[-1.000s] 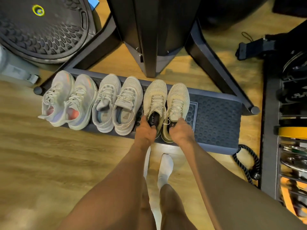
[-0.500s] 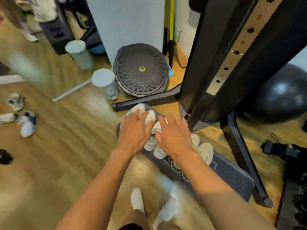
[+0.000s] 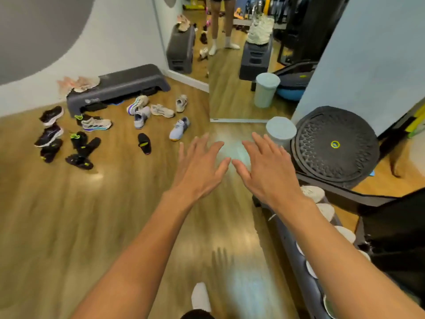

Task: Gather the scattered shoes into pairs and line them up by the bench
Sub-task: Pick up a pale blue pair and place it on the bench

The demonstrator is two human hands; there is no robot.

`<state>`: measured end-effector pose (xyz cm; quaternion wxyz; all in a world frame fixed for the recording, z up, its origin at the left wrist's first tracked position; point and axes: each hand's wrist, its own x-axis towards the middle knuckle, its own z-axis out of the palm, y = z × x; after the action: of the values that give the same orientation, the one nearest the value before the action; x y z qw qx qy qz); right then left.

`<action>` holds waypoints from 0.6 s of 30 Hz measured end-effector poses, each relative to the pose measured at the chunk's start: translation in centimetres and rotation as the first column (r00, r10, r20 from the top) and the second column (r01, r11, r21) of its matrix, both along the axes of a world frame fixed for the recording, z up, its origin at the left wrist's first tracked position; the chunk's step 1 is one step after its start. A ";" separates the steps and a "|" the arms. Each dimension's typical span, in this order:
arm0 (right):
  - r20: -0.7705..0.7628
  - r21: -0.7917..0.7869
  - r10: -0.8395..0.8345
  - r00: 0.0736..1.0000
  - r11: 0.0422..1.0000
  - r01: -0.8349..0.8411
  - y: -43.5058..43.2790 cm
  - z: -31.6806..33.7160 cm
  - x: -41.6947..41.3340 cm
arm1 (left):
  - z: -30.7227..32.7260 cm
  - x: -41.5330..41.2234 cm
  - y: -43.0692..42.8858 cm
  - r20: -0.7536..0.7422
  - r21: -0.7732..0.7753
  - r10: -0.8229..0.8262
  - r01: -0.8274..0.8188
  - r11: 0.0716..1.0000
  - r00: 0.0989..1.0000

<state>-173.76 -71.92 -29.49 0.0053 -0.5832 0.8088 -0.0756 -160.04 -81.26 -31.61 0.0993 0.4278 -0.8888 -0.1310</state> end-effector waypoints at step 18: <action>0.080 -0.051 0.427 0.901 0.904 -0.424 -28.9 -1.6 12.7 | -1.0 13.7 -21.7 0.056 -0.039 0.401 -0.399 0.916 0.914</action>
<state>-161.09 -100.85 -31.11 0.0485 -0.7415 0.6598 -0.1116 -146.37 -102.97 -32.58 0.1020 0.6030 -0.7869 -0.0826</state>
